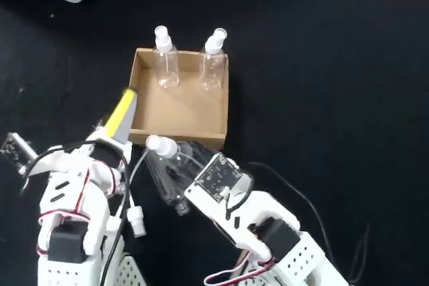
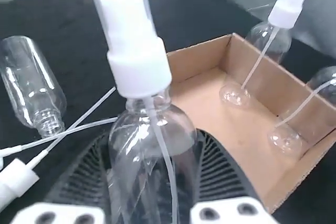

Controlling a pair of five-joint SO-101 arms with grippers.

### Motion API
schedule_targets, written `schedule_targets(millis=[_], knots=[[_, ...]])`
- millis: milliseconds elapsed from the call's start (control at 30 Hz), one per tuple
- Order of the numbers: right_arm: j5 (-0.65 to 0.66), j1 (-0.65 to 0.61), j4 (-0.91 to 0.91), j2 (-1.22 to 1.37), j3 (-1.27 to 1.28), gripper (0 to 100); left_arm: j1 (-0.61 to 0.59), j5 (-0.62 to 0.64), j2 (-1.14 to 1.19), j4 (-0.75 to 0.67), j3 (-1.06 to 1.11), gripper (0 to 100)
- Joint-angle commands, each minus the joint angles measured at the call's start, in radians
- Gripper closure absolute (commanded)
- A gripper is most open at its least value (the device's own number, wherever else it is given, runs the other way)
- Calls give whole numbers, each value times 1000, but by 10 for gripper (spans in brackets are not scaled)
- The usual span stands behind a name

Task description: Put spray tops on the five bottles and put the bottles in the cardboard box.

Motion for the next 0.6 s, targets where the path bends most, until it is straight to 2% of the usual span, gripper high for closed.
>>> schedule_targets(millis=[0, 267, 567], knots=[[-8, 48, -37, -16, -7, 980, -10, -66, -11, 3, 16, 722], [-8, 48, -37, -16, -7, 979, 4, -124, -11, 3, 53, 726], [-8, 48, -37, -16, -7, 979, 128, -195, -11, 5, 111, 726]])
